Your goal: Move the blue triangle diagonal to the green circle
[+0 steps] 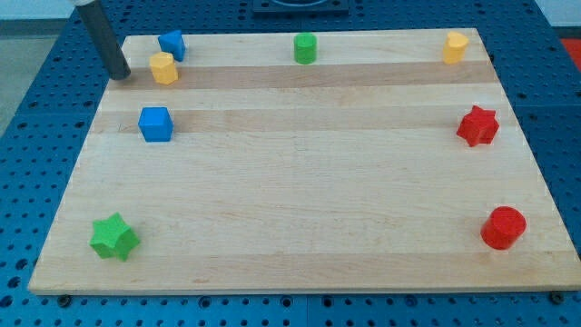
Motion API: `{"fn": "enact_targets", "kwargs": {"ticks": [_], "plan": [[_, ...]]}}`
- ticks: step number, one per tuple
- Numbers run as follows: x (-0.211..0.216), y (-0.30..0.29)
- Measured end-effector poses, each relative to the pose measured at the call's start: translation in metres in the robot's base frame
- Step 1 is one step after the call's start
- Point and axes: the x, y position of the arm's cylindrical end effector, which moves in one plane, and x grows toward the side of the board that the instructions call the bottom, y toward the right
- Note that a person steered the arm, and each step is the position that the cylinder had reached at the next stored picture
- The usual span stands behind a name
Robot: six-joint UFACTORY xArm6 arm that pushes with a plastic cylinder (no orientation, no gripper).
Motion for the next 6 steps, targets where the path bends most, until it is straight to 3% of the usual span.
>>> {"fn": "enact_targets", "kwargs": {"ticks": [2, 3, 6], "plan": [[-0.061, 0.015], [-0.067, 0.047], [-0.003, 0.120]]}}
